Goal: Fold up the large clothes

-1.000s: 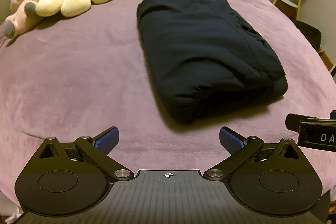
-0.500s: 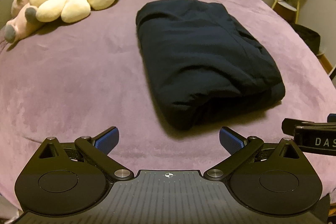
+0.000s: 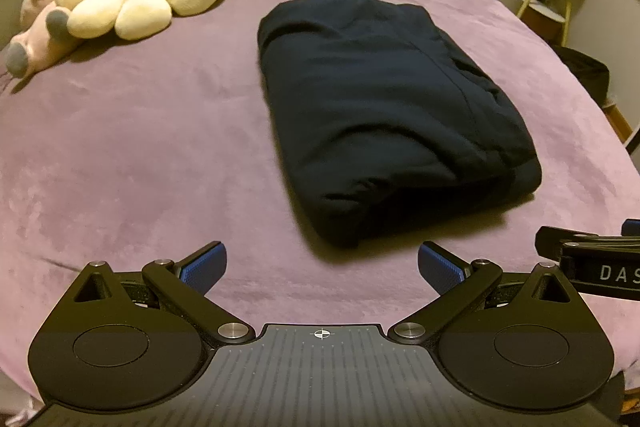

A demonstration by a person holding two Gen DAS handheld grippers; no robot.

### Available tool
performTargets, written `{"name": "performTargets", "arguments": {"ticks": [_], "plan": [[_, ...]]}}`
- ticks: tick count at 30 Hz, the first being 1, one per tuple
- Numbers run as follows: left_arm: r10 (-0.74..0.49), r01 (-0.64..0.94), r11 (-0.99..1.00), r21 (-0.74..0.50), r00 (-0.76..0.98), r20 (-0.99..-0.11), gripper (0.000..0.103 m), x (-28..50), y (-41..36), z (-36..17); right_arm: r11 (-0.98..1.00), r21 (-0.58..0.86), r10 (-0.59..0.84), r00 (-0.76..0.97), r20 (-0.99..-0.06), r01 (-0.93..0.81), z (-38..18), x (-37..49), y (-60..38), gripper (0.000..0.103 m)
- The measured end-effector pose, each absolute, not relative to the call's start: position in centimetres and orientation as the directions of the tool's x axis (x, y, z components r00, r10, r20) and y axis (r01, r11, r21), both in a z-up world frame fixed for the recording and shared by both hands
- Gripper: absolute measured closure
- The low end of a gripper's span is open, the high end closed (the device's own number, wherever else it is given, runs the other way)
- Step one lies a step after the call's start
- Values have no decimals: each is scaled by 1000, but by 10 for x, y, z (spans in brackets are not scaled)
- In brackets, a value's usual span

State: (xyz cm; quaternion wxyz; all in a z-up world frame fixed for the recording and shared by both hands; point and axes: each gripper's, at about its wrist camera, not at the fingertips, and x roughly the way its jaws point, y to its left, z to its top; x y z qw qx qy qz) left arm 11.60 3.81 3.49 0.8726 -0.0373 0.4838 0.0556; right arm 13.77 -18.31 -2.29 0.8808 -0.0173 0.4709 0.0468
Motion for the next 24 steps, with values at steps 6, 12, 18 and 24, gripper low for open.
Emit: {"name": "performTargets", "arguments": {"ticks": [6, 12, 18, 24], "plan": [[79, -126, 992, 15, 521, -850, 0, 117, 36, 33, 995, 14, 67, 553, -831, -99, -23, 138, -184, 1], [74, -104, 994, 23, 525, -848, 0, 116, 34, 31, 995, 17, 70, 554, -830, -100, -24, 138, -186, 1], [50, -93, 996, -1, 547, -836, 0, 114, 36, 31, 995, 18, 70, 554, -830, -99, -24, 138, -186, 1], [56, -85, 996, 11, 549, -834, 0, 114, 34, 31, 995, 20, 70, 554, -829, -96, -24, 137, -187, 1]]}}
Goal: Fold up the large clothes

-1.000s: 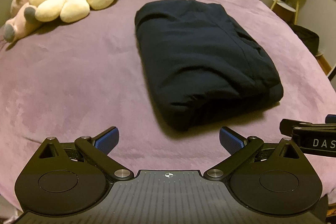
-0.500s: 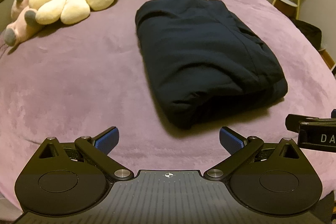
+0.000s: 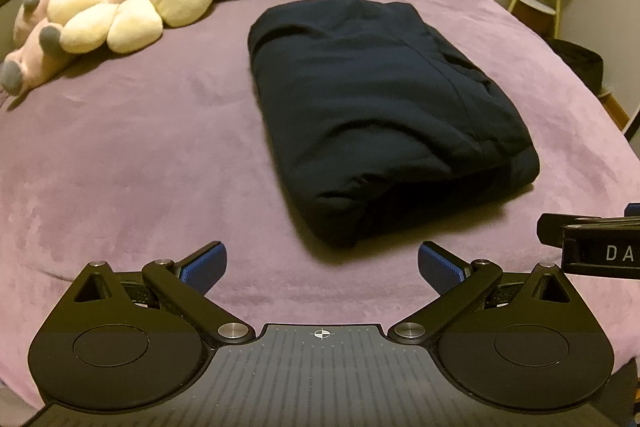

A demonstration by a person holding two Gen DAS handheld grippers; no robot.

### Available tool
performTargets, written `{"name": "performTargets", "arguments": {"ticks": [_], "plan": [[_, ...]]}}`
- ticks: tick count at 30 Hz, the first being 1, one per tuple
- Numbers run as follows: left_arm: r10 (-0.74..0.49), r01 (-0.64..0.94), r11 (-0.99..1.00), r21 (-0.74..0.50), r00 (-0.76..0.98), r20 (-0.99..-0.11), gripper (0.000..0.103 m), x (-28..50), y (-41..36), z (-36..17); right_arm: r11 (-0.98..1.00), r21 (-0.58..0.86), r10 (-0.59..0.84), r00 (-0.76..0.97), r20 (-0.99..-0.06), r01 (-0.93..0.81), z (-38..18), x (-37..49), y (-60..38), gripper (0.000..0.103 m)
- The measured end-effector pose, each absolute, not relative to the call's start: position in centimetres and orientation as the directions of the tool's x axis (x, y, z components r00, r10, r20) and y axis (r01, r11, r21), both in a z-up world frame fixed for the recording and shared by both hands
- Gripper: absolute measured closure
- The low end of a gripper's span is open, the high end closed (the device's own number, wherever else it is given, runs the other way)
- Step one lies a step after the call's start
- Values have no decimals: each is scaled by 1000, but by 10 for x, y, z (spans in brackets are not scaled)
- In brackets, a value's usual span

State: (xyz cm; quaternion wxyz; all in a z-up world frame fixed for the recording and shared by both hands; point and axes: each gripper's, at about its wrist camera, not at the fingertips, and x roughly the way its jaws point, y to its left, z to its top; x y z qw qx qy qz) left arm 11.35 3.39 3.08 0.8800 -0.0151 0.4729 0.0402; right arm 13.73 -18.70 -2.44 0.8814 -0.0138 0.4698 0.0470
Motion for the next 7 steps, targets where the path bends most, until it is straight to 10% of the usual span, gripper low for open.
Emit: {"name": "performTargets", "arguments": {"ticks": [7], "plan": [[78, -78, 996, 40, 567, -820, 0, 111, 29, 33, 996, 21, 68, 554, -829, -90, -24, 136, -188, 1]]}}
